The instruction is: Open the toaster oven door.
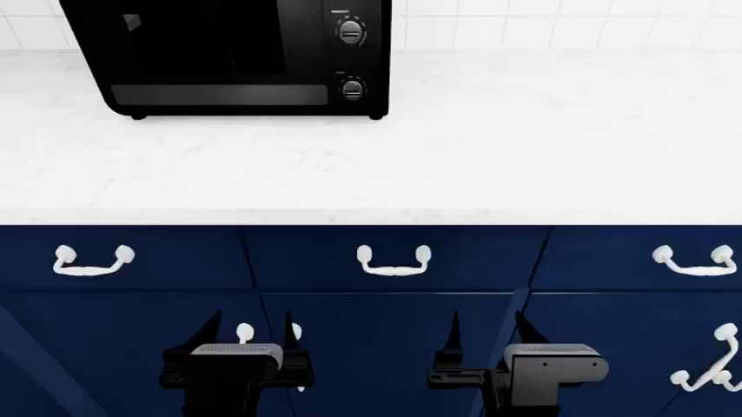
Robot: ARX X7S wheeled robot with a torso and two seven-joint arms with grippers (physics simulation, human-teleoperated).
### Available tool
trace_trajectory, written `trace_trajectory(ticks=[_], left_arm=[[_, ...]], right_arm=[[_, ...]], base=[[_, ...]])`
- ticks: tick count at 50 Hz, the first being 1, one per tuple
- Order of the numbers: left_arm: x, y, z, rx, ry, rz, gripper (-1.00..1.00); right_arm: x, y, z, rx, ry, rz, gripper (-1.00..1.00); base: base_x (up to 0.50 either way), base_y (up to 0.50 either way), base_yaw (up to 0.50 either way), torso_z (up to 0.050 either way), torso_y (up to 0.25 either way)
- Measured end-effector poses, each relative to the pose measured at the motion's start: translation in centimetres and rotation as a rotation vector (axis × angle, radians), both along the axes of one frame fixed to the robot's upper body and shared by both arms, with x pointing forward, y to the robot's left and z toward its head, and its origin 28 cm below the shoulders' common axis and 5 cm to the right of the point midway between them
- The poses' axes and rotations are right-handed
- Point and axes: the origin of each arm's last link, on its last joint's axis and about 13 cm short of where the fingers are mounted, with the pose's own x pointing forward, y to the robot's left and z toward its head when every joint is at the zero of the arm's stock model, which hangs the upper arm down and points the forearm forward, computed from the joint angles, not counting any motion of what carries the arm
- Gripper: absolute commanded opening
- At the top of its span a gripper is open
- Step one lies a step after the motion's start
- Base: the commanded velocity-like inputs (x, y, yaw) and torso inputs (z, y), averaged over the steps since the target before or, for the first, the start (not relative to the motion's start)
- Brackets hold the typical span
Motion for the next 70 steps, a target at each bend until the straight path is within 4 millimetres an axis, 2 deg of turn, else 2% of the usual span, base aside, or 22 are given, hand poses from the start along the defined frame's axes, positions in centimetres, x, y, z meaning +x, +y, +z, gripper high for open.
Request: trace_trajectory(ticks=[11, 30, 42, 54, 70], left_arm=[[-0.1, 0.0, 0.0, -0.001, -0.004, -0.001, 1.0], [-0.6, 0.0, 0.4, -0.017, -0.019, -0.017, 1.0], [-0.7, 0.1, 1.7, -0.015, -0.035, -0.035, 1.0], [-0.3, 0.7, 4.9, 0.008, -0.067, -0.064, 1.0], [1.3, 2.3, 11.4, 0.144, -0.115, -0.124, 1.0]], right_arm=[[-0.1, 0.1, 0.1, 0.0, -0.004, 0.003, 1.0], [-0.2, 0.3, -0.1, 0.005, -0.004, 0.011, 1.0], [0.0, 0.1, 0.8, 0.002, -0.031, 0.008, 1.0], [1.0, -0.6, 2.9, -0.006, -0.084, -0.004, 1.0], [3.8, -1.6, 7.3, -0.033, -0.16, -0.001, 1.0]], base=[[0.0, 0.0, 0.0, 0.002, 0.0], [0.0, 0.0, 0.0, 0.05, 0.0], [0.0, 0.0, 0.0, 0.05, 0.0], [0.0, 0.0, 0.0, 0.05, 0.0], [0.0, 0.0, 0.0, 0.0, 0.0]])
